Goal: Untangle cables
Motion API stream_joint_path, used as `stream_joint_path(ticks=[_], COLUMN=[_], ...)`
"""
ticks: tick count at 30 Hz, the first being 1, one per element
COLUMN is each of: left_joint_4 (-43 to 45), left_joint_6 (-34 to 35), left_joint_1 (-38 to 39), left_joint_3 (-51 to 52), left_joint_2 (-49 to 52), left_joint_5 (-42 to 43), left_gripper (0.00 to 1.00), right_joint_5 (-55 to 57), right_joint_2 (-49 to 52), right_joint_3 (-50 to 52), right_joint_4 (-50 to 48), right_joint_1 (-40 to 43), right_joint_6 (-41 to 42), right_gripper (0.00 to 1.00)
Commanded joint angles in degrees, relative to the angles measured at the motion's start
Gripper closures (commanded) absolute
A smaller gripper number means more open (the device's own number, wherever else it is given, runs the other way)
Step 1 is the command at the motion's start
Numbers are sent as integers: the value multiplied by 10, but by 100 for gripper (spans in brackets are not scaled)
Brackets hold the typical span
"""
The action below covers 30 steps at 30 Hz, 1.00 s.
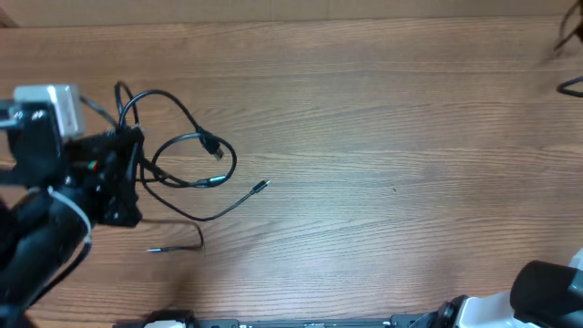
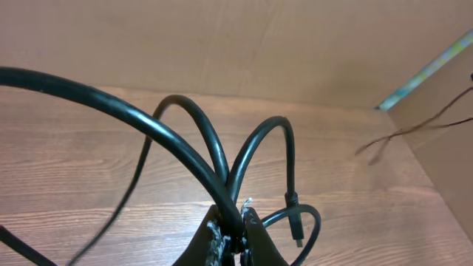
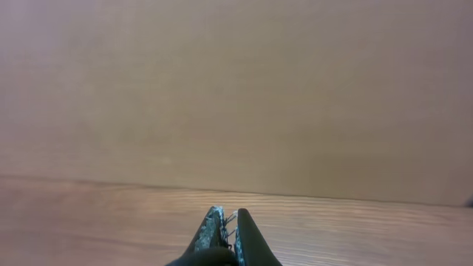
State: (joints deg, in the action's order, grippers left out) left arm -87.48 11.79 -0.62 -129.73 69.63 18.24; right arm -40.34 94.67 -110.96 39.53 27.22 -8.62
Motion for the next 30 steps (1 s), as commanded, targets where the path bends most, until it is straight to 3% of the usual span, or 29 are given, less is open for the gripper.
stream_joint_path(ticks=[1,8,20,25,30], left_joint_4=[8,9,-51,-71,-76], left_joint_6=[-21,-26,-23,-24,-24], left_joint_1=[-1,-1,-1,-1,-1], left_joint_3=[1,1,1,1,1], left_joint_2=[2,4,4,4,4], left_joint_5=[19,24,21,21,21], left_gripper=[96,96,96,96,96], right_joint_5=[-23,55,466,489,460], right_joint_2=[-16,-6,142,212,277], right_joint_3=[0,0,-1,-8,-38], right_joint_4=[-10,-22,-206,-287,-308], right_joint_1=[-31,-42,-20,17,69], right_joint_6=[-25,-74,-81,-65,-25], right_gripper=[96,96,96,96,96])
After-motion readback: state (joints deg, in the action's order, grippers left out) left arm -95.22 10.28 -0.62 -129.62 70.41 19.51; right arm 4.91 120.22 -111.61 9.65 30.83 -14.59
